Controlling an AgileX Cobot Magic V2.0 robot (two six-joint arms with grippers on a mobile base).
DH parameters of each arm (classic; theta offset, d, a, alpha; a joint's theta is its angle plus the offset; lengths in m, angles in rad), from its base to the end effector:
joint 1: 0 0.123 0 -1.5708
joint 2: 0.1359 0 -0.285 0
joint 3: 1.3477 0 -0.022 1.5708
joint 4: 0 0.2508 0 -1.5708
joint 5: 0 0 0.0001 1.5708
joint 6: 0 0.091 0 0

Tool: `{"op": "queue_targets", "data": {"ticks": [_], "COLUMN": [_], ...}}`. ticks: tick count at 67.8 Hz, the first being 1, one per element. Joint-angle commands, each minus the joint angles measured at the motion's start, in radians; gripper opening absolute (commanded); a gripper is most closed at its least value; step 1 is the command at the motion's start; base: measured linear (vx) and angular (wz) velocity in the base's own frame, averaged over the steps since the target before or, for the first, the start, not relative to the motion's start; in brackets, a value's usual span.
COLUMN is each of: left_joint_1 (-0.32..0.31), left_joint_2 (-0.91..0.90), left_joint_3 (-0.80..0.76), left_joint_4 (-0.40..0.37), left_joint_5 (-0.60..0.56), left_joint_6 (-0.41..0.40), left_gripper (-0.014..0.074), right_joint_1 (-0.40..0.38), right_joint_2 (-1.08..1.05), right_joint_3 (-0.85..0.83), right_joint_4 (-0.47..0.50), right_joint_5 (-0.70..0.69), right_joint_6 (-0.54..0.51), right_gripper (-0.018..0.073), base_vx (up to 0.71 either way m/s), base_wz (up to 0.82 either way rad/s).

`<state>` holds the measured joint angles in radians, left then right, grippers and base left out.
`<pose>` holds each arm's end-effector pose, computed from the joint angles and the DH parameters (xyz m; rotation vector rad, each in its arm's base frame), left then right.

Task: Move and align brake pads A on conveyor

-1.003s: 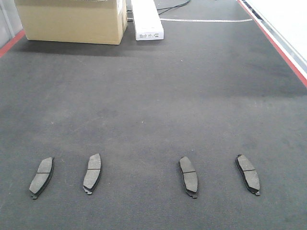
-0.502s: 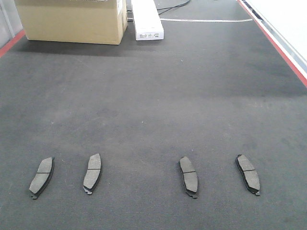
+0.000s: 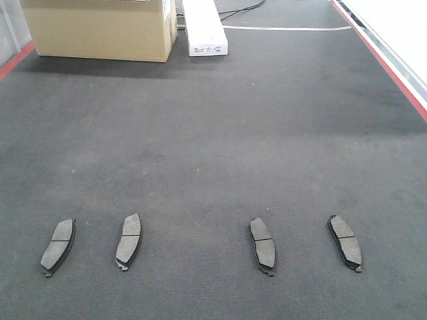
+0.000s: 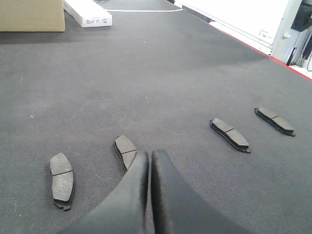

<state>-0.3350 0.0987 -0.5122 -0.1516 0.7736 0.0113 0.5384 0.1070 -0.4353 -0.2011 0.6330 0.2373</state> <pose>0.0153 -0.0155 0.3050 0.2938 1.8317 -0.3993 0.0333 0.0073 0.2942 -0.3273 1.7593 0.3363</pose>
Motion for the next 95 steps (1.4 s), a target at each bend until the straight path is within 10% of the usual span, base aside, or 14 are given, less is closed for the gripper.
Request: {"op": "queue_targets", "data": {"ticks": [1,41,95], "left_joint_1": [-0.004,0.299,0.3], "left_joint_2": [0.014,-0.127,-0.127], "left_joint_3": [-0.018,0.553,0.556], "left_joint_4": [-0.008,0.141,0.228], "left_joint_5": [-0.077,-0.724,-0.702], "left_joint_6": [0.0,-0.088,-0.179], "left_gripper": [-0.0006,-0.0006,-0.0006], "right_joint_1": [0.001,0.001,0.001], "right_joint_2": [0.013,0.013,0.013], "right_joint_3": [-0.023,-0.023,-0.023], "right_joint_4": [-0.012,-0.012,-0.012], "right_joint_5": [-0.069,-0.069,-0.069], "right_joint_6": [-0.005,-0.005,-0.005], "right_gripper": [-0.0011,-0.0011,-0.0011], "base_vx": [0.0,0.0,0.0], "base_wz": [0.0,0.0,0.0]}}
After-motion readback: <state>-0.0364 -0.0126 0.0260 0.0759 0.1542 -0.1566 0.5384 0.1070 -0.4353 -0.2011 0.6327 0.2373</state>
